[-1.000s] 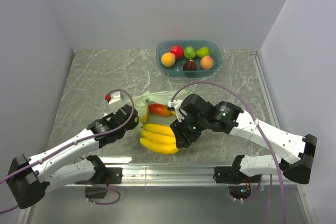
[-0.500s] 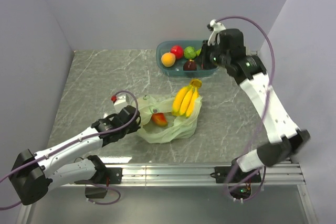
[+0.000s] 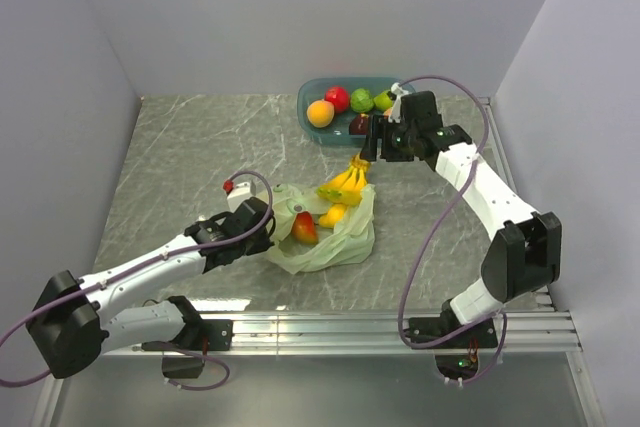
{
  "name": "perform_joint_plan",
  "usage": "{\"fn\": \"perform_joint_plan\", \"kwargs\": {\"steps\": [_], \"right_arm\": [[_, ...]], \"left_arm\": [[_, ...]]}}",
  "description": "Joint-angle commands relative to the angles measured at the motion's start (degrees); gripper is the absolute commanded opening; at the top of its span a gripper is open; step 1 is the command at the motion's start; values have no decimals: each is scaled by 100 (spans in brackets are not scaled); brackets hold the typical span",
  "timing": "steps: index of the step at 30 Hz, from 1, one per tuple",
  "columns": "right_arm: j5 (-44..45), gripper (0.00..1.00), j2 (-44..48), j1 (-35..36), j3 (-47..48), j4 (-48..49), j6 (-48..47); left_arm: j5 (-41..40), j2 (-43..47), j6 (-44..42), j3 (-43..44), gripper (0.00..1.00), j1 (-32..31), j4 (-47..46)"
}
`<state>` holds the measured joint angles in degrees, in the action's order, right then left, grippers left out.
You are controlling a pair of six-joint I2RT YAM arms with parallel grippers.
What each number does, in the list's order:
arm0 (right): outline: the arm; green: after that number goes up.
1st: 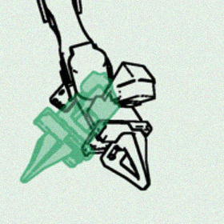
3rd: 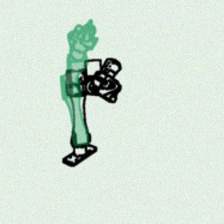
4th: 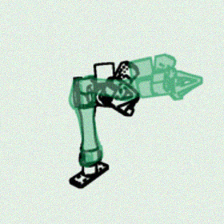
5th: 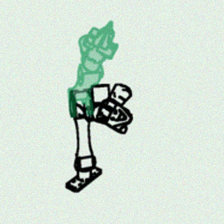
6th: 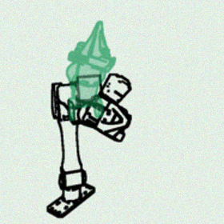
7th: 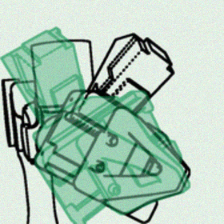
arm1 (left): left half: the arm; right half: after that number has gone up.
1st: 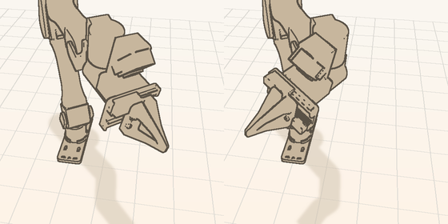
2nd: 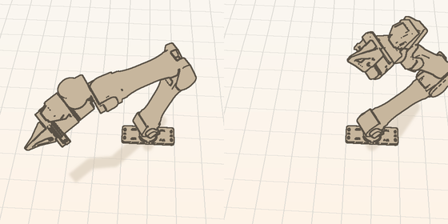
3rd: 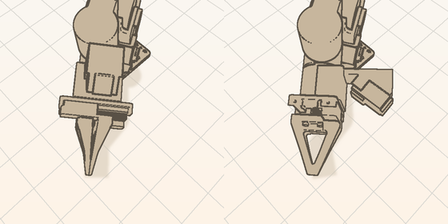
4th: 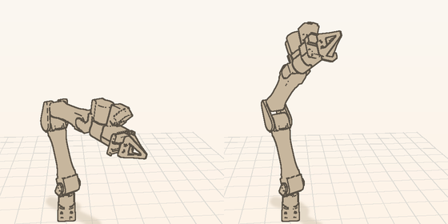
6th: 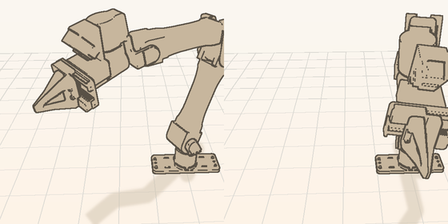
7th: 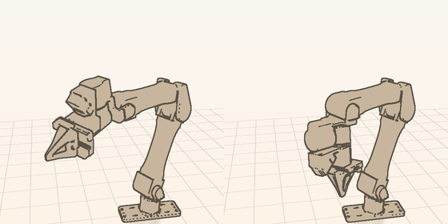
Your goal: Untie the knot of the plastic bag and take out the fruit
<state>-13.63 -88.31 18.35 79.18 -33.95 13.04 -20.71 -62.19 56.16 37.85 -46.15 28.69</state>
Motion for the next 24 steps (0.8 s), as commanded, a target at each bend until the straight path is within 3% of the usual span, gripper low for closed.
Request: {"fn": "perform_joint_plan", "kwargs": {"steps": [1, 4, 9, 15, 17, 21, 24], "right_arm": [[-95, 78, -27, -112, -297, 1098, 444], [-140, 83, -282, -104, -648, 1871, 857], [-289, 91, -932, -200, -887, 2639, 762], [-992, 91, -2022, -253, -623, 3386, 901], [-1115, 80, -2251, -244, -605, 3667, 911], [-1466, 19, -2217, -235, -736, 3949, 929], [-1389, 1, -1490, -200, -816, 3958, 824]], "left_arm": [[207, 5, -132, 30, 1, 10, -100], [243, 93, -123, -49, 0, 10, -135], [225, 137, -141, -31, 1, 18, -74], [199, 339, -53, -146, 0, 10, -30], [173, 392, -26, -163, 1, 18, 14], [137, 419, 9, -163, 1, 18, 102], [94, 392, 26, -146, 0, 18, 155]]}}
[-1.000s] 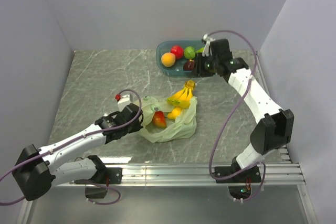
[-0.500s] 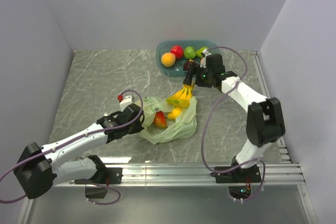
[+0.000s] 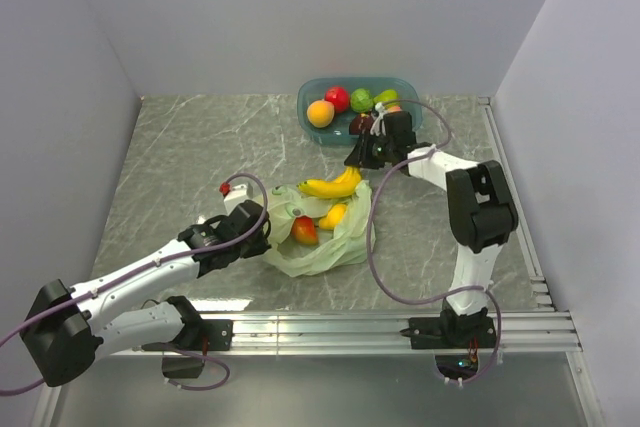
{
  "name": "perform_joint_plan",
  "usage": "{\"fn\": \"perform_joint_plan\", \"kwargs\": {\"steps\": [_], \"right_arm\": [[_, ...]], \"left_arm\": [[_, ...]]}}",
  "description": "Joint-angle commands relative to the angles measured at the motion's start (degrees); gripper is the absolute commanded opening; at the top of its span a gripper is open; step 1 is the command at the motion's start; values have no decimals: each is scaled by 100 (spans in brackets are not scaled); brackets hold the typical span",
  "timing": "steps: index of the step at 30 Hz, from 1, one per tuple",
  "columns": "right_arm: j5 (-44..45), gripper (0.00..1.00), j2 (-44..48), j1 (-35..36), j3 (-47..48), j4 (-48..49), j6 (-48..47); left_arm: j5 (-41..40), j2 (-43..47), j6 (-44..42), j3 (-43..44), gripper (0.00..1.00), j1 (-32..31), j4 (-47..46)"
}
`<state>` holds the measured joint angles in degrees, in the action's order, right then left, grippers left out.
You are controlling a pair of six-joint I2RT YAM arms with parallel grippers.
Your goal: Untie the knot of the plastic bag and take out the fruit
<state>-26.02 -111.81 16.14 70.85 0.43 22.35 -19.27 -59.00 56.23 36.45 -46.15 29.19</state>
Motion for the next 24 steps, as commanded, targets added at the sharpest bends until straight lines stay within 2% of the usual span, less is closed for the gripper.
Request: {"fn": "perform_joint_plan", "kwargs": {"steps": [1, 6, 10, 13, 19, 22, 24], "right_arm": [[-114, 0, 1019, 38, 43, 398, -151], [254, 0, 1784, 38, 708, 2, -441], [1236, 0, 1803, -5, 1360, -219, -486], [1468, 0, 1444, -93, 1983, -323, -451], [2636, 2, 354, -137, 3153, -394, -661], [3076, 13, -252, -216, 3698, -438, -697], [3207, 34, -716, -260, 4233, -700, -706]], "left_arm": [[-51, 73, 20, -6, 1, 18, 148], [-95, 3, 29, 12, 1, 18, 166], [-156, -32, -15, 82, 1, 18, 236], [-218, -24, 2, 108, 0, 18, 271], [-358, 12, 37, 222, 0, 18, 412], [-341, 29, 20, 293, 1, 18, 430], [-341, 29, 20, 319, 1, 18, 438]]}}
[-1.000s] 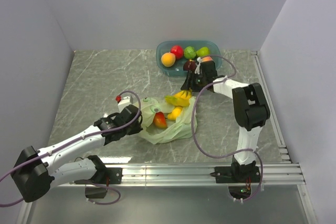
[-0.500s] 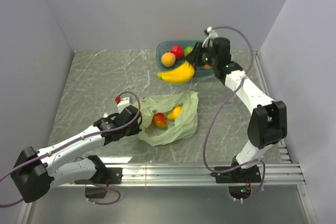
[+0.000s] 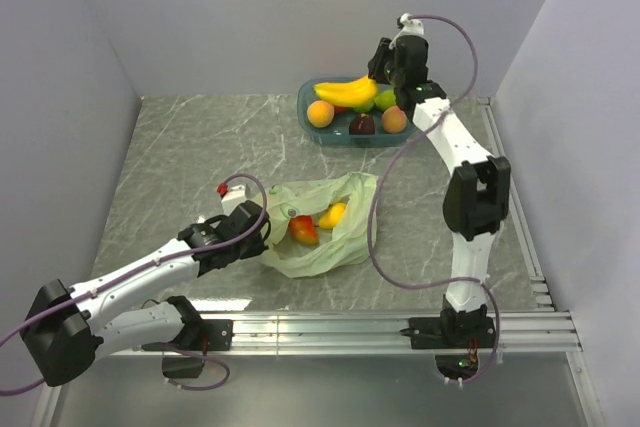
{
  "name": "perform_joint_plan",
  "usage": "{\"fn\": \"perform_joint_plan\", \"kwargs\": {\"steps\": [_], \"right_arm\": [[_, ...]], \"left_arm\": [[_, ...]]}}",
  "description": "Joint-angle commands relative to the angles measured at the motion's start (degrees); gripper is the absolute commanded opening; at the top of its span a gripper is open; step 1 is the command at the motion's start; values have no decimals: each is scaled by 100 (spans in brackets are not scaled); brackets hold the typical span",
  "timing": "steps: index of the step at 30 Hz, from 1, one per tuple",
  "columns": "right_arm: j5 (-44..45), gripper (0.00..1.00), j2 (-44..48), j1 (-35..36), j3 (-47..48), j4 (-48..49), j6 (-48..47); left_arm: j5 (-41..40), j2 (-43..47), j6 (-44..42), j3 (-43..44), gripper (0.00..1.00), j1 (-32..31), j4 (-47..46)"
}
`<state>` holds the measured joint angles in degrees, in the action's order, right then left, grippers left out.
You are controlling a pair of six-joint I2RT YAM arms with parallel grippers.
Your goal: Untie the knot of the plastic bag and take out the fruit
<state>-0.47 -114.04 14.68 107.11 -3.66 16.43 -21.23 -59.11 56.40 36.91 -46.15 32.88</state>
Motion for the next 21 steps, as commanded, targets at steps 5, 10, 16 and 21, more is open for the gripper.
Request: {"fn": "perform_joint_plan", "kwargs": {"steps": [5, 10, 16, 21], "right_arm": [[969, 83, -927, -149, 1347, -811, -166], [717, 89, 55, -71, 567, -1022, -350], [276, 84, 2076, 789, -1662, -1330, -684], [-74, 77, 3150, 2281, -2607, -2004, -834]], "left_arm": [[-188, 31, 46, 352, 1, 10, 87], [-249, 40, 73, 344, 1, 10, -1], [-364, -30, 3, 291, 1, 10, -203], [-294, -118, -77, 265, 1, 10, -440]]}}
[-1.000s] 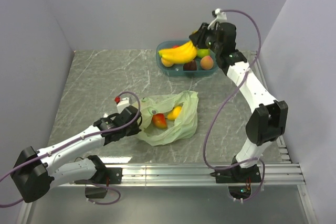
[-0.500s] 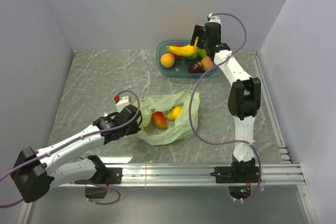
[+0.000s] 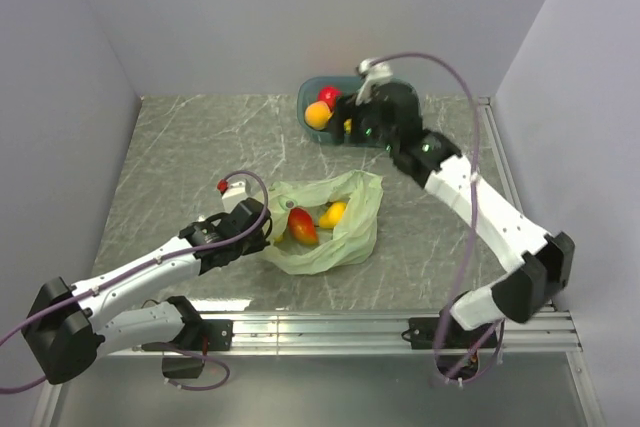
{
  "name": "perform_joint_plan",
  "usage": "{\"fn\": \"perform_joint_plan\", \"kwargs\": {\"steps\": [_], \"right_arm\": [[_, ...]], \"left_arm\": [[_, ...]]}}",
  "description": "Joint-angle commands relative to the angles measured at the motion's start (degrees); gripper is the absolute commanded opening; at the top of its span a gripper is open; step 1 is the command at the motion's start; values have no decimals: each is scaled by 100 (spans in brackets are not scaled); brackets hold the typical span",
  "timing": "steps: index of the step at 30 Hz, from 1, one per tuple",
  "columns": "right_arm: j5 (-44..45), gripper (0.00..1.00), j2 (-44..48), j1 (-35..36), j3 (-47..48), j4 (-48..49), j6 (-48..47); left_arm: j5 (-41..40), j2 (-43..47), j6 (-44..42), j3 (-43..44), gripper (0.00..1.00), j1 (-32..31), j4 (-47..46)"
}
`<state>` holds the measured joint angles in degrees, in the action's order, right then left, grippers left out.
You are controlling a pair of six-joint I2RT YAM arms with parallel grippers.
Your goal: Untie the knot of the plastic bag and take out the fruit
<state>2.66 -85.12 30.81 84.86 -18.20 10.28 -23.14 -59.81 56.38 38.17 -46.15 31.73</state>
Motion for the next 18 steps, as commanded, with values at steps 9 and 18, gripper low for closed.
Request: {"fn": "perform_joint_plan", "kwargs": {"steps": [9, 18], "right_arm": [[-301, 77, 286, 2491, -2095, 199, 808], [560, 90, -935, 2483, -2229, 913, 826]], "left_arm": [[-314, 215, 303, -38, 0, 18, -325], [-279, 426, 365, -55, 0, 10, -202]]}}
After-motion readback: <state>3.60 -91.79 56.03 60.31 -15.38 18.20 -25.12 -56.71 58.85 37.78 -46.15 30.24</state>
